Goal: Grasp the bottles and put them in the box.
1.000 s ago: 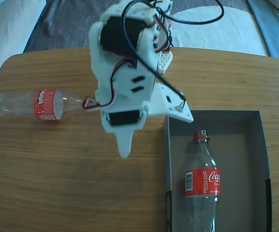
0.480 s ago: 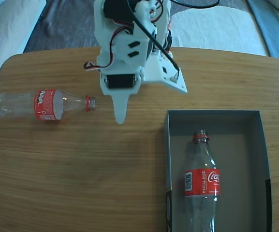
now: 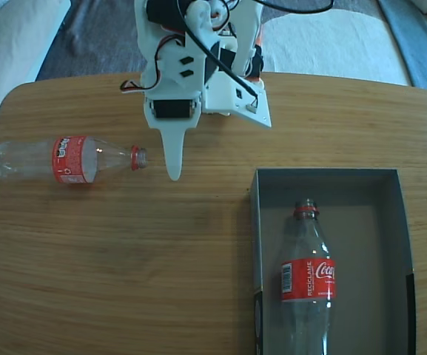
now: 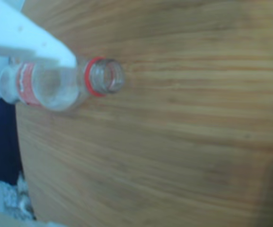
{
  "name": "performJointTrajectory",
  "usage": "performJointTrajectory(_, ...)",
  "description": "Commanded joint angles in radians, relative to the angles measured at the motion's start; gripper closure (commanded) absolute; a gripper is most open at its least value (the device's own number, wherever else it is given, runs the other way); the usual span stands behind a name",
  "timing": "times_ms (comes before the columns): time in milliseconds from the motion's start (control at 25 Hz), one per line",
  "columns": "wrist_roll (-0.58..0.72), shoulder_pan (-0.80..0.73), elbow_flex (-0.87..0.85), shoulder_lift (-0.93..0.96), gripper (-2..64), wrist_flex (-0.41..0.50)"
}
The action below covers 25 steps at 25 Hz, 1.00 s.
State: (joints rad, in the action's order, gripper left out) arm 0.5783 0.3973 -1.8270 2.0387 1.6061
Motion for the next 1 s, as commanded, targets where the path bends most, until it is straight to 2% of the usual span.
performJointTrajectory(0,0.077,0.051,-0.005,0.029,18.1,-0.028)
performJointTrajectory(200,0.209,0.144,-0.014,0.012,18.1,-0.054)
performJointTrajectory(400,0.284,0.201,-0.046,0.011,17.5,-0.071)
performJointTrajectory(640,0.273,0.221,-0.130,0.011,18.1,-0.172)
performJointTrajectory(720,0.227,0.222,-0.147,0.011,18.1,-0.204)
performJointTrajectory(840,0.161,0.222,-0.167,0.011,18.1,-0.215)
performJointTrajectory(960,0.153,0.239,-0.198,0.012,18.1,-0.215)
